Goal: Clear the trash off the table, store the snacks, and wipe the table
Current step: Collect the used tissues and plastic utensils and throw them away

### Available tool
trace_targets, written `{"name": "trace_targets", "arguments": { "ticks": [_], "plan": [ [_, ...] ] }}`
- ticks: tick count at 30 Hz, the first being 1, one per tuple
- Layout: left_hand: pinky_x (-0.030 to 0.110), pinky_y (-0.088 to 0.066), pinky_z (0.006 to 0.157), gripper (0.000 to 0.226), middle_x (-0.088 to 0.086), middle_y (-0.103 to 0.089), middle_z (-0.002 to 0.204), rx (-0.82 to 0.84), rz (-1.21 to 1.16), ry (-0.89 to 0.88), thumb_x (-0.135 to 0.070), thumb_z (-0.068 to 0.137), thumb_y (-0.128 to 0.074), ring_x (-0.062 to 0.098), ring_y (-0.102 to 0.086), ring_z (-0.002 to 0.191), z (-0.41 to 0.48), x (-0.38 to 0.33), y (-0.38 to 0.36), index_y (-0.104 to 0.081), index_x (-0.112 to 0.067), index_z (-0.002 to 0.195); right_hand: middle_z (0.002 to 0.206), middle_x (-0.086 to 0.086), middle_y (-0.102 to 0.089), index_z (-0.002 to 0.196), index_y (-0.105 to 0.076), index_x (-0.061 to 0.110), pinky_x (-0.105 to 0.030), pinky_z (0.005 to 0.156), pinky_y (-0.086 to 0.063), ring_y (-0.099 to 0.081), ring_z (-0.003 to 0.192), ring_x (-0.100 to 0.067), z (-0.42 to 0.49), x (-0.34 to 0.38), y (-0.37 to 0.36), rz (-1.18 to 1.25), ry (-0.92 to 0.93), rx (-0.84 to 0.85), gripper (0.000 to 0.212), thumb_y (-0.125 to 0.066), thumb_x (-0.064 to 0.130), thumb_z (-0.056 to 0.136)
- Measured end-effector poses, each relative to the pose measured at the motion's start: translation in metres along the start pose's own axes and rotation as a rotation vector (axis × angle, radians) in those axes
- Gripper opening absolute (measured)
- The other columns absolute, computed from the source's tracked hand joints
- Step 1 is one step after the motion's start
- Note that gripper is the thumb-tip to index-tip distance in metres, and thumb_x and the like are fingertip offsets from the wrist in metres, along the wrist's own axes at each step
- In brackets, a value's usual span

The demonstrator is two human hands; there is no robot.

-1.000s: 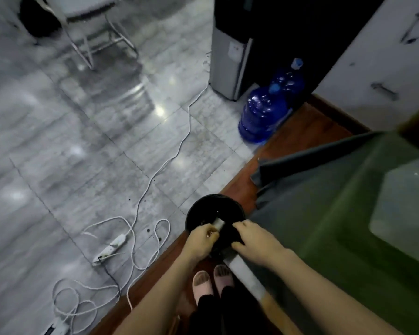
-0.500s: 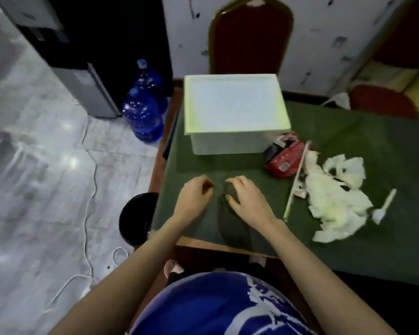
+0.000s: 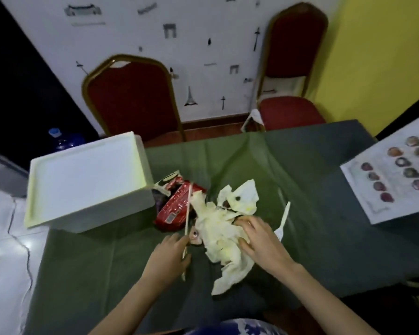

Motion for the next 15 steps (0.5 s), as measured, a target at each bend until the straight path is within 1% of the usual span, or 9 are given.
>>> {"name": "trace_targets", "arguments": {
  "ticks": [2, 4, 6, 8, 9, 10, 11, 13, 15],
  "plan": [
    [0.033, -0.047, 0.087, 0.033, 0.000, -0.054, 0.112, -0.026, 0.007, -0.002, -0.032, 0.089, -0.052, 0.020, -0.052, 0.106, 0.016, -0.018, -0.005, -0.052, -0.021, 0.120, 0.124, 0.002, -0.051, 0.126, -0.052, 0.019, -0.032, 0.099, -0.043, -0.048, 0.116, -0.016, -0.005, -0.029, 0.009, -0.008, -0.042, -0.005, 0.042, -0.059, 0.023, 0.085],
    [0.029, -0.047, 0.081, 0.031, -0.001, -0.054, 0.107, -0.112, -0.140, 0.102, -0.032, 0.088, -0.056, 0.018, -0.054, 0.099, 0.025, -0.029, -0.010, -0.054, -0.021, 0.117, 0.120, 0.001, -0.053, 0.124, -0.054, 0.017, -0.033, 0.096, -0.046, -0.051, 0.112, -0.016, -0.006, -0.054, 0.015, -0.013, -0.148, -0.051, 0.040, -0.061, 0.025, 0.086],
    [0.029, -0.049, 0.076, 0.034, 0.000, -0.055, 0.108, -0.202, -0.266, 0.245, -0.032, 0.084, -0.063, 0.017, -0.055, 0.093, 0.029, -0.032, -0.011, -0.053, -0.019, 0.114, 0.114, -0.003, -0.055, 0.120, -0.055, 0.015, -0.034, 0.088, -0.049, -0.055, 0.103, -0.018, -0.005, -0.077, 0.016, 0.039, -0.358, -0.139, 0.037, -0.062, 0.030, 0.086],
    [0.033, -0.051, 0.078, 0.044, 0.004, -0.052, 0.118, -0.278, -0.298, 0.302, -0.026, 0.081, -0.069, 0.023, -0.058, 0.097, 0.035, -0.030, -0.011, -0.049, -0.015, 0.118, 0.109, -0.009, -0.056, 0.113, -0.053, 0.010, -0.038, 0.081, -0.051, -0.056, 0.097, -0.024, -0.003, -0.097, 0.015, 0.144, -0.615, -0.191, 0.039, -0.064, 0.036, 0.085],
    [0.034, -0.050, 0.079, 0.047, 0.004, -0.050, 0.120, -0.309, -0.332, 0.329, -0.021, 0.080, -0.070, 0.025, -0.058, 0.099, 0.036, -0.029, -0.013, -0.046, -0.012, 0.119, 0.107, -0.011, -0.055, 0.109, -0.051, 0.009, -0.041, 0.078, -0.051, -0.056, 0.095, -0.027, -0.004, -0.106, 0.013, 0.178, -0.717, -0.172, 0.041, -0.065, 0.038, 0.083],
    [0.034, -0.049, 0.077, 0.046, 0.004, -0.050, 0.118, -0.318, -0.366, 0.354, -0.015, 0.081, -0.069, 0.027, -0.058, 0.098, 0.036, -0.029, -0.013, -0.044, -0.010, 0.119, 0.105, -0.013, -0.055, 0.105, -0.049, 0.008, -0.042, 0.077, -0.050, -0.056, 0.093, -0.029, -0.005, -0.113, 0.010, 0.188, -0.787, -0.144, 0.043, -0.067, 0.038, 0.082],
    [0.034, -0.048, 0.074, 0.042, 0.002, -0.051, 0.112, -0.323, -0.388, 0.364, -0.011, 0.083, -0.066, 0.027, -0.059, 0.096, 0.036, -0.028, -0.013, -0.043, -0.011, 0.118, 0.104, -0.014, -0.055, 0.102, -0.047, 0.008, -0.042, 0.075, -0.050, -0.057, 0.092, -0.030, -0.006, -0.118, 0.008, 0.181, -0.828, -0.115, 0.043, -0.069, 0.038, 0.080],
    [0.035, -0.048, 0.070, 0.028, 0.002, -0.057, 0.102, -0.359, -0.393, 0.355, -0.007, 0.085, -0.060, 0.025, -0.060, 0.088, 0.034, -0.030, -0.013, -0.045, -0.014, 0.109, 0.102, -0.014, -0.057, 0.100, -0.045, 0.008, -0.040, 0.071, -0.049, -0.058, 0.090, -0.031, -0.008, -0.127, 0.007, 0.148, -0.842, -0.080, 0.043, -0.071, 0.034, 0.078],
    [0.030, -0.046, 0.071, 0.022, -0.001, -0.056, 0.101, -0.431, -0.374, 0.269, -0.008, 0.086, -0.059, 0.018, -0.057, 0.085, 0.032, -0.036, -0.012, -0.051, -0.015, 0.105, 0.100, -0.013, -0.059, 0.099, -0.045, 0.007, -0.039, 0.071, -0.050, -0.059, 0.089, -0.030, -0.006, -0.132, 0.006, 0.161, -0.818, -0.072, 0.040, -0.071, 0.029, 0.078]
  ]
}}
Point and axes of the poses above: each hand's wrist, its own z-axis towards the middle knuckle, its own y-axis out of the back of the hand, x = y × z, the point moved 2 cm from there along z, towards the middle knuckle
